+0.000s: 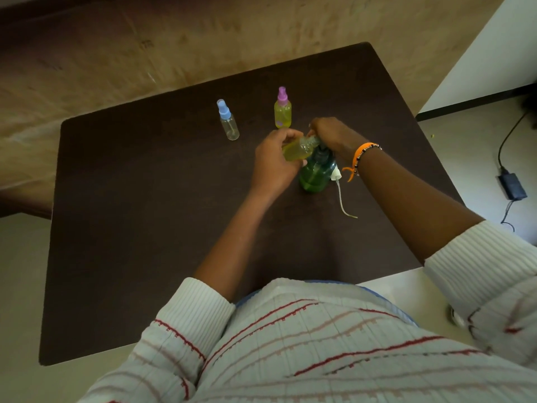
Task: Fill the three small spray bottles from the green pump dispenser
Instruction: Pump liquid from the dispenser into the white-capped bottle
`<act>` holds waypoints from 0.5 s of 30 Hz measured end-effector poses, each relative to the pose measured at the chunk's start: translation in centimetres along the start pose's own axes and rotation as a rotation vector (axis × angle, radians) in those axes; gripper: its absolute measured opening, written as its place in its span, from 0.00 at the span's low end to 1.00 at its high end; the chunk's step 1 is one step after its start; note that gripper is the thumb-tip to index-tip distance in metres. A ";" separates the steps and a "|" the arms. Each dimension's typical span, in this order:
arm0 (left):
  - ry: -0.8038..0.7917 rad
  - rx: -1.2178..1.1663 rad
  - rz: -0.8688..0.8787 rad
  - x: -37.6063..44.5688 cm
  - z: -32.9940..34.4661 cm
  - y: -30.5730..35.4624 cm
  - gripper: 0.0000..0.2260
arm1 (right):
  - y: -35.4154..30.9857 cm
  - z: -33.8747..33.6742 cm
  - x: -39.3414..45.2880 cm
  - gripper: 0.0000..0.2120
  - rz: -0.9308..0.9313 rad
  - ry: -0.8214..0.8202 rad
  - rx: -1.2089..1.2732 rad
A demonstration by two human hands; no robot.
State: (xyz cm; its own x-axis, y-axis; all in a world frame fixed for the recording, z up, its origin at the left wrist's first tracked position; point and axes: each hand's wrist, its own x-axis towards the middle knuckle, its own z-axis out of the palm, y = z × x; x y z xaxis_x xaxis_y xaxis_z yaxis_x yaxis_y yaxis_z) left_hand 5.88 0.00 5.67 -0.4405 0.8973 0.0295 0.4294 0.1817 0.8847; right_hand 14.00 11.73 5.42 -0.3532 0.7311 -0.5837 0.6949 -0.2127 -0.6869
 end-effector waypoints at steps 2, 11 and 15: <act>0.003 -0.004 -0.005 0.1 0.0 -0.1 0.17 | 0.1 0.0 0.2 0.20 -0.006 0.037 -0.020; -0.004 -0.008 -0.035 0.2 0.4 -0.7 0.18 | 0.7 0.0 -0.1 0.29 -0.085 0.223 0.009; -0.001 -0.029 -0.043 0.2 0.2 -0.7 0.18 | 0.5 0.0 -0.3 0.28 -0.081 0.148 -0.019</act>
State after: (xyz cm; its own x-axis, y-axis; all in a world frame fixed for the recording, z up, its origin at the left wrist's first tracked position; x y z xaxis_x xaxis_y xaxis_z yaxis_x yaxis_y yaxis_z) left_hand 5.62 0.16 4.95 -0.4569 0.8895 -0.0094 0.3868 0.2082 0.8984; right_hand 14.44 11.40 5.26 -0.3137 0.8330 -0.4557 0.6798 -0.1380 -0.7203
